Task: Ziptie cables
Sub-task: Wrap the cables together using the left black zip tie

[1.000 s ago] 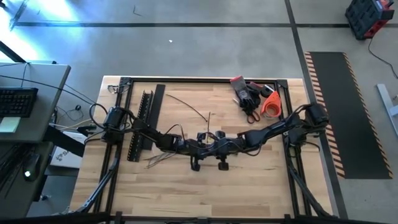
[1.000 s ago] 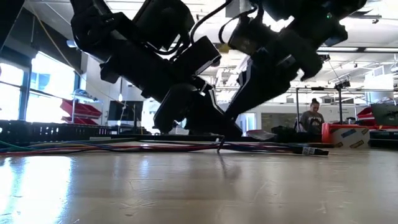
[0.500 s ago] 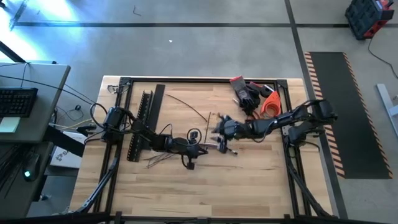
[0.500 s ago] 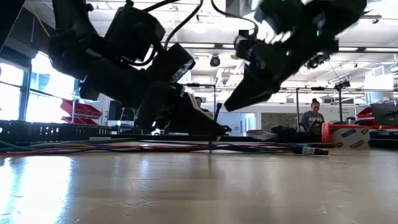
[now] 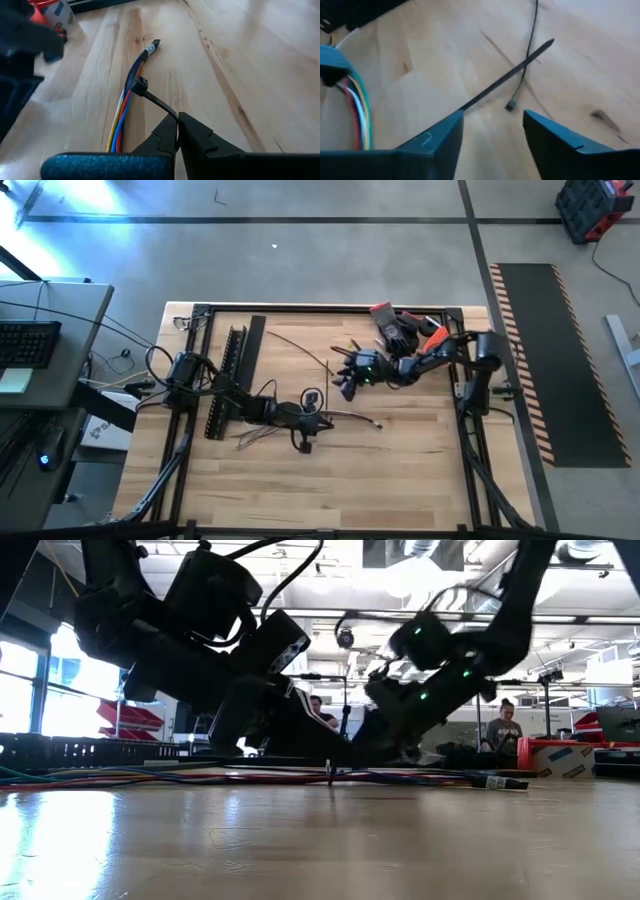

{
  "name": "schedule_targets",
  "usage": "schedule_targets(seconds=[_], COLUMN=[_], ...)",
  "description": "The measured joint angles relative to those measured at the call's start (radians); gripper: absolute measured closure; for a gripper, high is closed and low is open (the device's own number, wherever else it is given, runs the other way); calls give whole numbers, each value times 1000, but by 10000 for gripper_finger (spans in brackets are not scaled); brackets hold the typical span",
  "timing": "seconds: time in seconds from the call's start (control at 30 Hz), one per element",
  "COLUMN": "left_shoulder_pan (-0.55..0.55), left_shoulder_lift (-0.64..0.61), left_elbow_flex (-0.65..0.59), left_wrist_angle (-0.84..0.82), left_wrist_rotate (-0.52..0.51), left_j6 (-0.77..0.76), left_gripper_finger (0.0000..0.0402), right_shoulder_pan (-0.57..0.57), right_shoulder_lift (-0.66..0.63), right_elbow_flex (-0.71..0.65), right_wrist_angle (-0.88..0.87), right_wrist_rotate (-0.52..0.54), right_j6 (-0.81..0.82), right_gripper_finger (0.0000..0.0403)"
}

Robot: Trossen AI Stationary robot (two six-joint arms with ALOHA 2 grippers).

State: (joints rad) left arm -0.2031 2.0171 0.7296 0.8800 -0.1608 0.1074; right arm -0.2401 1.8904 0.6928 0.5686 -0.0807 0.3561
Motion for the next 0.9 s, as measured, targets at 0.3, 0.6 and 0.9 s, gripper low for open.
schedule_targets(seconds=[0.3, 0.6, 0.9], left_shoulder_pan=[0, 0, 0], left_shoulder_lift=[0, 0, 0], left_elbow_flex=[0, 0, 0], left_wrist_angle=[-8, -9, -11], left_wrist_rotate=[2, 2, 2], left_j6=[1, 1, 1], left_gripper_finger=[401, 401, 401], right_shoulder_pan=[-38, -36, -65], right_shoulder_lift=[75, 98, 138], right_elbow_flex=[45, 71, 133], right_wrist_angle=[24, 29, 16], right_wrist_rotate=[-164, -133, -86], right_j6=[73, 71, -55], right_gripper_finger=[150, 171, 193])
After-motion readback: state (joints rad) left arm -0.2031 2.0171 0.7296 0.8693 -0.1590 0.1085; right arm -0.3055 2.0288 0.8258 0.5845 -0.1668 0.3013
